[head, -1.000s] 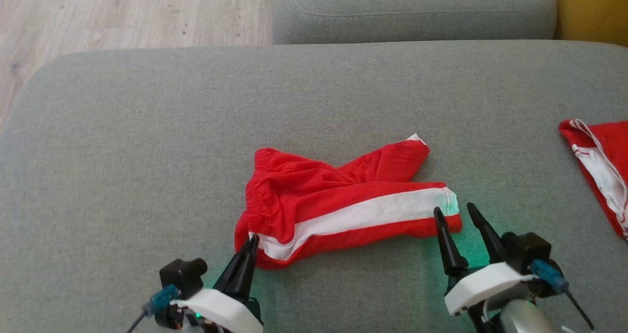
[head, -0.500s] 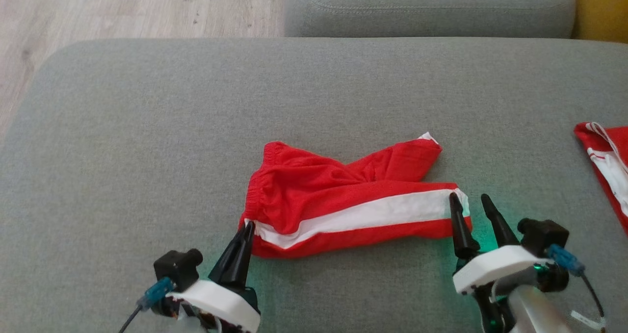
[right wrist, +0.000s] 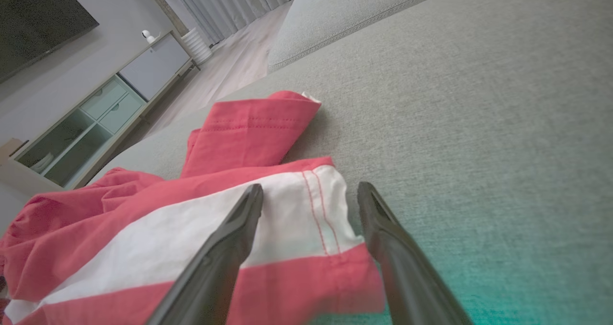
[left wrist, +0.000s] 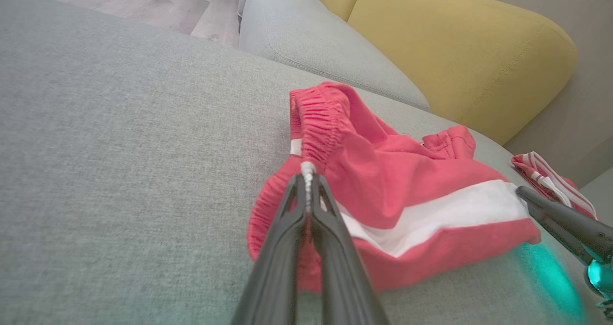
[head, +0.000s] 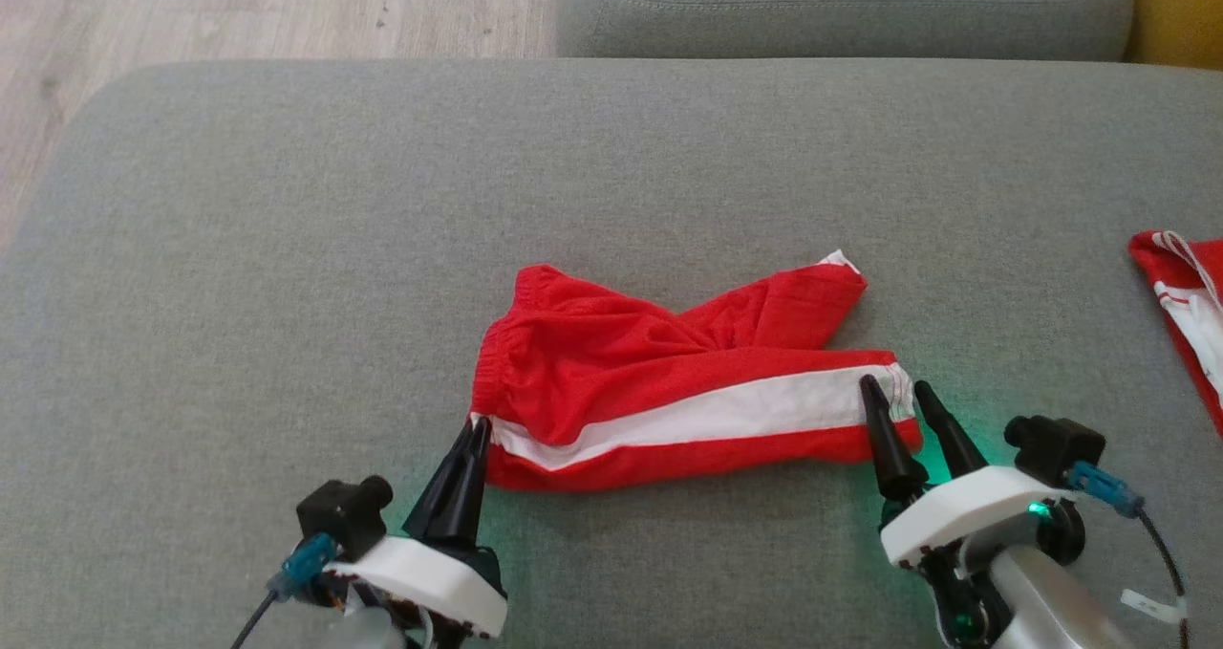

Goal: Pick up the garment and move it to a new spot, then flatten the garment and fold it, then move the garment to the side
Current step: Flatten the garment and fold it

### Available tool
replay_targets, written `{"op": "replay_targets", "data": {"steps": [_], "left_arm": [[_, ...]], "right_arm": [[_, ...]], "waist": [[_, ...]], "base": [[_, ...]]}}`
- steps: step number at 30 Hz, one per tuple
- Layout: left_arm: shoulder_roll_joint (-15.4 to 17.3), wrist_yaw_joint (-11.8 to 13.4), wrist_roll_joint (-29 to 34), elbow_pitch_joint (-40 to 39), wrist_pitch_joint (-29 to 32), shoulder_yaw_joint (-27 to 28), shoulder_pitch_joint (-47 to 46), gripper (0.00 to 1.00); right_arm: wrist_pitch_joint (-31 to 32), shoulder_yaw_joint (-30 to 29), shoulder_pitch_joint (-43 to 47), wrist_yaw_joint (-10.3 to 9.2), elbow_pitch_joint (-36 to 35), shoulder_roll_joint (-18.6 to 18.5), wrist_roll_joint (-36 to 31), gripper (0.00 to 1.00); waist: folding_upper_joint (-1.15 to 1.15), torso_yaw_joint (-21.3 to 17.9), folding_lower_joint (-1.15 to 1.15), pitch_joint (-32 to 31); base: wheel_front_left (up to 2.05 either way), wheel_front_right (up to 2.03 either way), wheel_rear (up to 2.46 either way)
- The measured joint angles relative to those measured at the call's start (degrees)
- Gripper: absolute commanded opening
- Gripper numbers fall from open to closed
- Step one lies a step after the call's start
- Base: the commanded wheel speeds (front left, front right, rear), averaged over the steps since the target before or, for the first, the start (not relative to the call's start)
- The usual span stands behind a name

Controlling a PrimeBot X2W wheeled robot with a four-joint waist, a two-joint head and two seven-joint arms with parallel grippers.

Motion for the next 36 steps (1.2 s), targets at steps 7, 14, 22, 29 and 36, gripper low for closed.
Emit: {"op": "replay_targets", "data": {"steps": [7, 14, 22, 29, 36], "left_arm": [[-0.5, 0.0, 0.9, 0.0, 0.0, 0.9, 0.0, 0.00], [-1.1, 0.0, 1.2, 0.0, 0.0, 1.3, 0.0, 0.00], [-1.2, 0.0, 1.2, 0.2, 0.0, 1.4, 0.0, 0.00], [-0.6, 0.0, 1.7, -2.3, 0.0, 1.2, 0.0, 0.00], [6.4, 0.0, 0.8, -9.1, 0.0, -2.9, -6.4, 0.00]], "right_arm": [[0.0, 4.0, -0.5, 0.00, 0.4, -2.4, 3.6, 1.00], [0.0, 5.9, -2.6, 0.00, -0.3, -3.6, 4.4, 0.23], [0.0, 5.8, -2.3, 0.00, -0.6, -4.2, 4.3, 0.00], [0.0, 2.1, -2.1, 0.00, -4.9, -4.2, 2.3, 0.00], [0.0, -3.9, -2.1, 0.00, -14.8, -4.1, 0.4, 0.00]], "waist": [[0.00, 0.1, 0.00, 0.5], [0.00, 0.2, 0.00, 0.7], [0.00, -0.2, 0.00, 0.3], [0.00, -0.3, 0.00, -1.3], [0.00, -0.7, 0.00, -4.9]], "base": [[0.00, 0.00, 0.00], [0.00, 0.00, 0.00], [0.00, 0.00, 0.00], [0.00, 0.00, 0.00], [0.00, 0.00, 0.00]]}}
